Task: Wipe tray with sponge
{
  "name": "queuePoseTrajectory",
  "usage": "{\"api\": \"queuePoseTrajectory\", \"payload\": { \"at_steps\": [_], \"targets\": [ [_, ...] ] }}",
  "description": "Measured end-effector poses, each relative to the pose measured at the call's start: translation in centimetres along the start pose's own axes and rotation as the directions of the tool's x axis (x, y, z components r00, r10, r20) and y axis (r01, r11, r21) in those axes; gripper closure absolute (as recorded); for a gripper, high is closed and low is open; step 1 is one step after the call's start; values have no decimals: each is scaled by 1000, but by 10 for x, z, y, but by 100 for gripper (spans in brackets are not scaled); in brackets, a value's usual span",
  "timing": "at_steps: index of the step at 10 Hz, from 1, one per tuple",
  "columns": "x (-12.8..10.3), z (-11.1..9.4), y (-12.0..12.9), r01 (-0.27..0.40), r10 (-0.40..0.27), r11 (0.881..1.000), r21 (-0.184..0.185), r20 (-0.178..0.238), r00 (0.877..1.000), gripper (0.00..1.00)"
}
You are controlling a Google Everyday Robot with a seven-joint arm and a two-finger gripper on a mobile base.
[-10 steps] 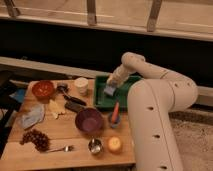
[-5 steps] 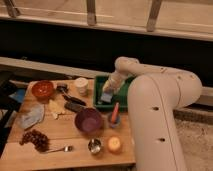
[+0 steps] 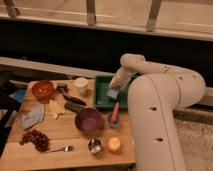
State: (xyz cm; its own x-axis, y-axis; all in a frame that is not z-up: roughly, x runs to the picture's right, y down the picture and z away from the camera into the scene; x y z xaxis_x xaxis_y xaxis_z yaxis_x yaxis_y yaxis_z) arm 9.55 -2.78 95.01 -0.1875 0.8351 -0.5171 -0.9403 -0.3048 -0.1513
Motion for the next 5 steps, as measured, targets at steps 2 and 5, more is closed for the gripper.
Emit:
{"api": "queuePoseTrajectory", "payload": {
  "at_steps": [2,5],
  "targets": [
    [-16,5,17,29,-29,999,-29,5,1000,100],
    [2,8,39,78,-79,995,-65,-21,997,100]
  ]
}}
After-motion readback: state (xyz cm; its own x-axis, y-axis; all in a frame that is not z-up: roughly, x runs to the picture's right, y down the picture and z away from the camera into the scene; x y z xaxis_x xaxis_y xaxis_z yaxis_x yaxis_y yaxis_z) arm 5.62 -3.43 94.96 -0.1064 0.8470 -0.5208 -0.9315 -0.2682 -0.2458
